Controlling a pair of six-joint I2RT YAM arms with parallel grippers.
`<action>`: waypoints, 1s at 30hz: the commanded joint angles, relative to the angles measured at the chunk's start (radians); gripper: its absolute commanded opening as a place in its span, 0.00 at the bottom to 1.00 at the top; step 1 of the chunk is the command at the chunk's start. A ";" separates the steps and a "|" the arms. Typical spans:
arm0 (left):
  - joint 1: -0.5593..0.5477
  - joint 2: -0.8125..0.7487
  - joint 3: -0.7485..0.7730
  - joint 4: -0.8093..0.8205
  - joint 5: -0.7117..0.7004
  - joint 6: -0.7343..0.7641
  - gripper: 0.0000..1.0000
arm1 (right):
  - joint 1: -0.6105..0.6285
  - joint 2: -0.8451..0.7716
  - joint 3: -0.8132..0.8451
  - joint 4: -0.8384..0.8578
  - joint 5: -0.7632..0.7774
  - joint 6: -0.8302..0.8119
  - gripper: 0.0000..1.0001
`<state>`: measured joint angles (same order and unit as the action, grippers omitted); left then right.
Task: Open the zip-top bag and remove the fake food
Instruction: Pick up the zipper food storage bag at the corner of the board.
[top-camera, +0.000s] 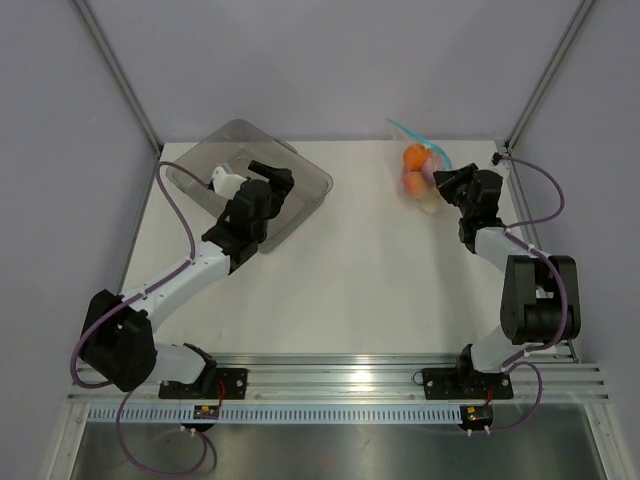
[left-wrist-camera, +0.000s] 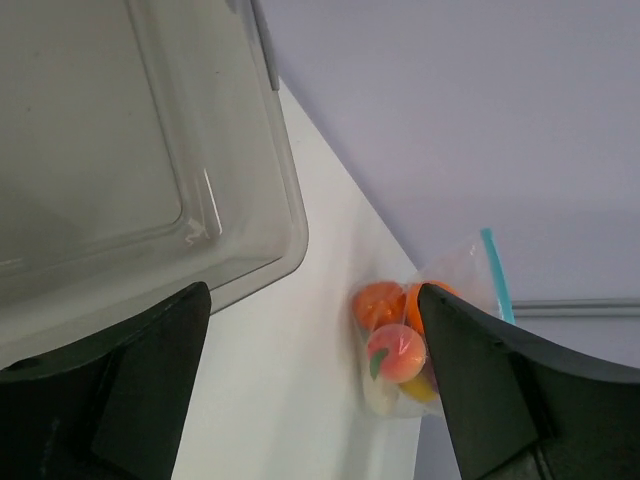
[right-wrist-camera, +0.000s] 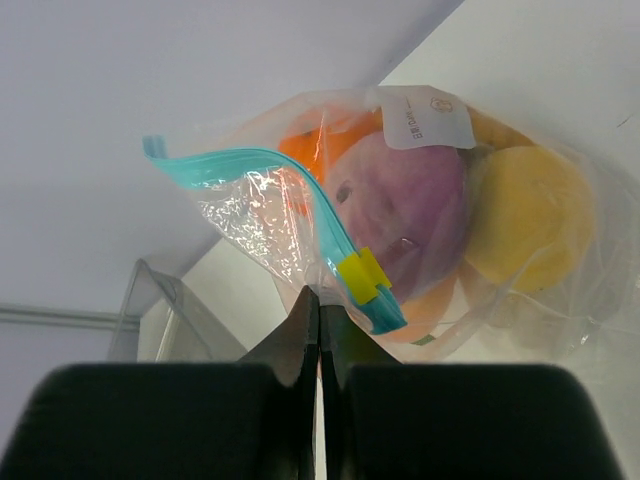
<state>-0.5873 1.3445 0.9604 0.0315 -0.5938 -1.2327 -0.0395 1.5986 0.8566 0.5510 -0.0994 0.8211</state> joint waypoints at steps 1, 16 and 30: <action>0.053 0.011 0.012 0.151 0.256 0.254 0.93 | 0.072 -0.092 0.021 -0.031 -0.037 -0.094 0.00; 0.078 -0.088 -0.072 0.214 0.503 0.506 0.99 | 0.239 -0.344 -0.037 -0.258 -0.033 -0.226 0.00; 0.075 -0.235 -0.282 0.244 0.526 0.570 0.99 | 0.404 -0.522 -0.241 -0.279 0.047 -0.250 0.00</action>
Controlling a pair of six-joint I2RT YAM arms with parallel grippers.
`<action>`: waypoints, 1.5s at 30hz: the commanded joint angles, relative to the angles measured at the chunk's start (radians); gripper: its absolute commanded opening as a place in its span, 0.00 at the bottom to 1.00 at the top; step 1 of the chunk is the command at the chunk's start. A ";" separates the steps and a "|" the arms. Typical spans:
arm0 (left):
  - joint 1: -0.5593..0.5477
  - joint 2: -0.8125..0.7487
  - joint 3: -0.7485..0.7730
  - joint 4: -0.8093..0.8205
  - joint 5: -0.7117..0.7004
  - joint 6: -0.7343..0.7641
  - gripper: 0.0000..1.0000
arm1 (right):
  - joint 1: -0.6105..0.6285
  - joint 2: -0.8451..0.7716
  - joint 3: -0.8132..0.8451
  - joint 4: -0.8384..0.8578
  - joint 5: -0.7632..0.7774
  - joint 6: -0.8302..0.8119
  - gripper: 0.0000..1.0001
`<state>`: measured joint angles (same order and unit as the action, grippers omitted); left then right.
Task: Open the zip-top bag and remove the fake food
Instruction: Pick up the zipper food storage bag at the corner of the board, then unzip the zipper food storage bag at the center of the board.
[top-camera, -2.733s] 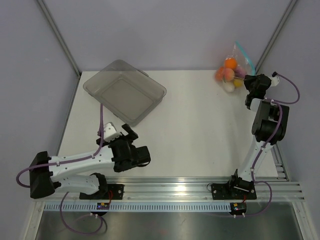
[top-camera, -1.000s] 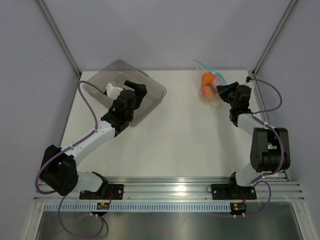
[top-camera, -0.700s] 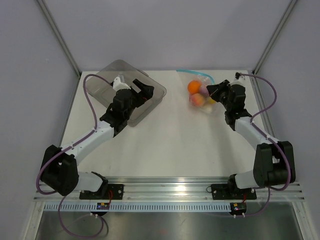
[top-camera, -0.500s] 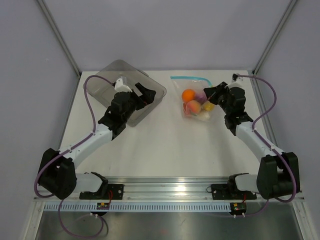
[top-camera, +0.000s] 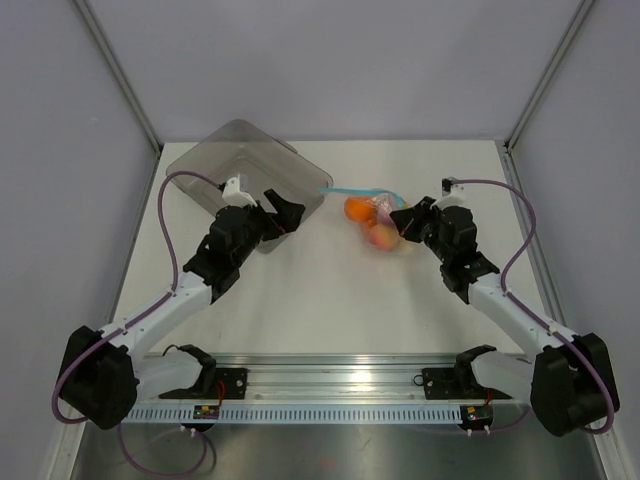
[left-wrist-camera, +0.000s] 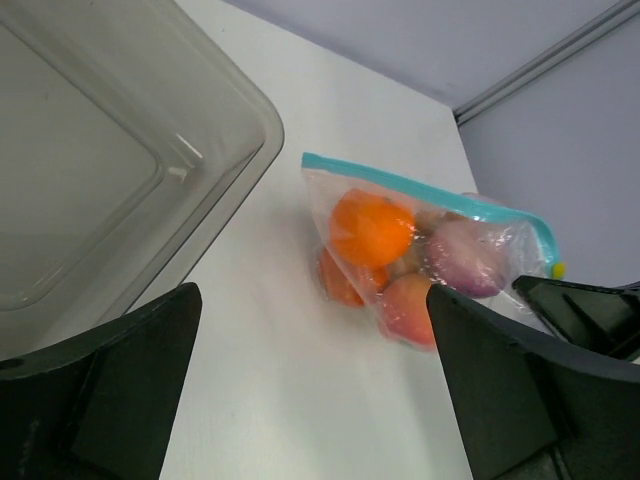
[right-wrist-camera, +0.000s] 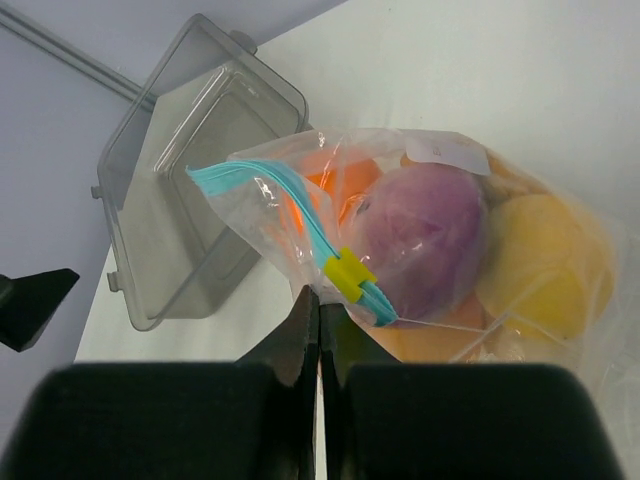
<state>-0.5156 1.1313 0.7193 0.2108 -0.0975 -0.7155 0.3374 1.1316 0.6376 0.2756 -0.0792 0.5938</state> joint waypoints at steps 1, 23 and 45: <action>0.005 -0.018 -0.044 0.073 0.033 0.059 0.99 | 0.037 -0.076 -0.050 -0.006 0.027 -0.023 0.00; -0.253 -0.076 -0.122 0.309 -0.112 0.456 0.99 | 0.293 0.057 -0.049 0.034 0.162 -0.084 0.01; -0.454 0.231 -0.216 0.834 -0.317 1.108 0.99 | 0.295 0.014 0.005 -0.042 0.091 -0.114 0.02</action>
<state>-0.9699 1.3415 0.4522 0.9028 -0.3466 0.3271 0.6216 1.1839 0.5911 0.2321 0.0395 0.5060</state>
